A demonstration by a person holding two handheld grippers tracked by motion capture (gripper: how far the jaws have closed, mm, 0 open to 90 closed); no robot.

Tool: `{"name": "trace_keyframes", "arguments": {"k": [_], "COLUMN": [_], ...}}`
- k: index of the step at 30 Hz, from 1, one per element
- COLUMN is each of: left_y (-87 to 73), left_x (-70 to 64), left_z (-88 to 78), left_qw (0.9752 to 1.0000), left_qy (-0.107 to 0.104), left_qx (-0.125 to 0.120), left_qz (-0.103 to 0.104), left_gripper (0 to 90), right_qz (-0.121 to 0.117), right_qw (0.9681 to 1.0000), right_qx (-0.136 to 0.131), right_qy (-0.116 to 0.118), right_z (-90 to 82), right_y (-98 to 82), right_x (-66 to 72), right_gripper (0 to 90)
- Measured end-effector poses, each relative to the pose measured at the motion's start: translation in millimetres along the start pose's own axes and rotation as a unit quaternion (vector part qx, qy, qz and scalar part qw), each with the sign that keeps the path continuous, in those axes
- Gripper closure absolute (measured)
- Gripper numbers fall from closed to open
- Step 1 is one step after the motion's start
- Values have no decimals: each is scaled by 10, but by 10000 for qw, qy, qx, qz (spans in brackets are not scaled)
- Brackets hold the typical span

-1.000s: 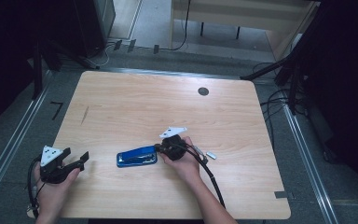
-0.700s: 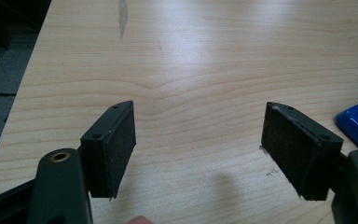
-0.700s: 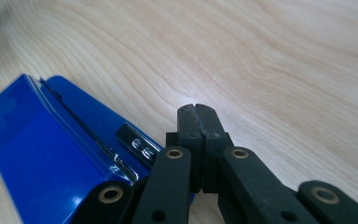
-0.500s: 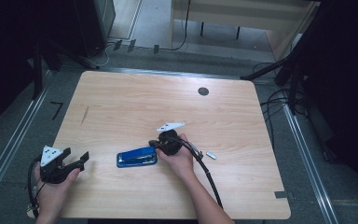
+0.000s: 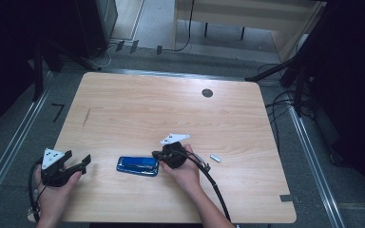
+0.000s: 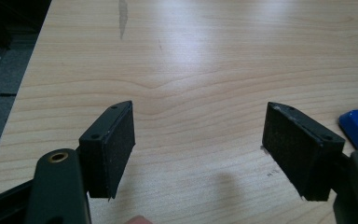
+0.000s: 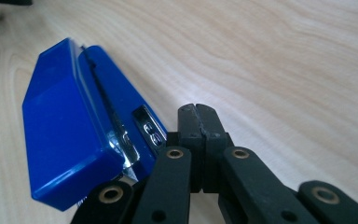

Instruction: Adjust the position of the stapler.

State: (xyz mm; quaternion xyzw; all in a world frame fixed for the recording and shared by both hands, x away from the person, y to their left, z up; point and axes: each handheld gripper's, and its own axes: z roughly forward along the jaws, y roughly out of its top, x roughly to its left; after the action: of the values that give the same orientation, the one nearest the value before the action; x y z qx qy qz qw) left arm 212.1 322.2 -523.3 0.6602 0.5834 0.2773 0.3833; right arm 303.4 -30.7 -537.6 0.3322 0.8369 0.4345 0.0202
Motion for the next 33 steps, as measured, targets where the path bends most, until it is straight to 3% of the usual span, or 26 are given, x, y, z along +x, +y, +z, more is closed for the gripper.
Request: {"name": "trace_keyframes", "arguments": {"k": [5,6,7,11,12,13,14,16,19,26,33], "left_y": [1,1,1,2,2,2,2,3,3,2,3], "left_x": [1,1,1,2,2,3,1,0,0,-1,1], "left_z": [1,1,1,1,2,2,4,5,3,4,4], "left_qw": [10000,10000,10000,10000,10000,10000,10000,10000,10000,10000,10000], "left_qy": [-6,-9,-10,-12,-12,-12,-4,0,5,2,-18], "left_qx": [8,4,3,7,8,9,8,19,33,16,25], "left_qz": [3,3,-1,-3,-6,-3,-2,-1,13,12,23], "left_gripper": [253,253,252,252,252,252,252,252,252,251,250], "right_qz": [-244,-334,-386,-293,-226,-226,-236,-361,-728,-1129,-1336], "right_qw": [9994,9986,9972,9973,9972,9972,9974,9975,9962,9919,9887], "right_qx": [107,84,-42,-320,-521,-521,-620,-599,-484,-202,83], "right_qy": [-199,-403,-641,-598,-478,-478,-271,-115,33,549,677], "right_z": [-47,-68,-126,-259,-371,-371,-452,-494,-515,-396,-244], "right_y": [-4,2,30,95,153,153,202,238,276,263,243], "right_x": [78,98,101,61,35,35,31,59,145,328,409], "right_gripper": [900,892,731,651,612,612,587,574,559,559,561]}}
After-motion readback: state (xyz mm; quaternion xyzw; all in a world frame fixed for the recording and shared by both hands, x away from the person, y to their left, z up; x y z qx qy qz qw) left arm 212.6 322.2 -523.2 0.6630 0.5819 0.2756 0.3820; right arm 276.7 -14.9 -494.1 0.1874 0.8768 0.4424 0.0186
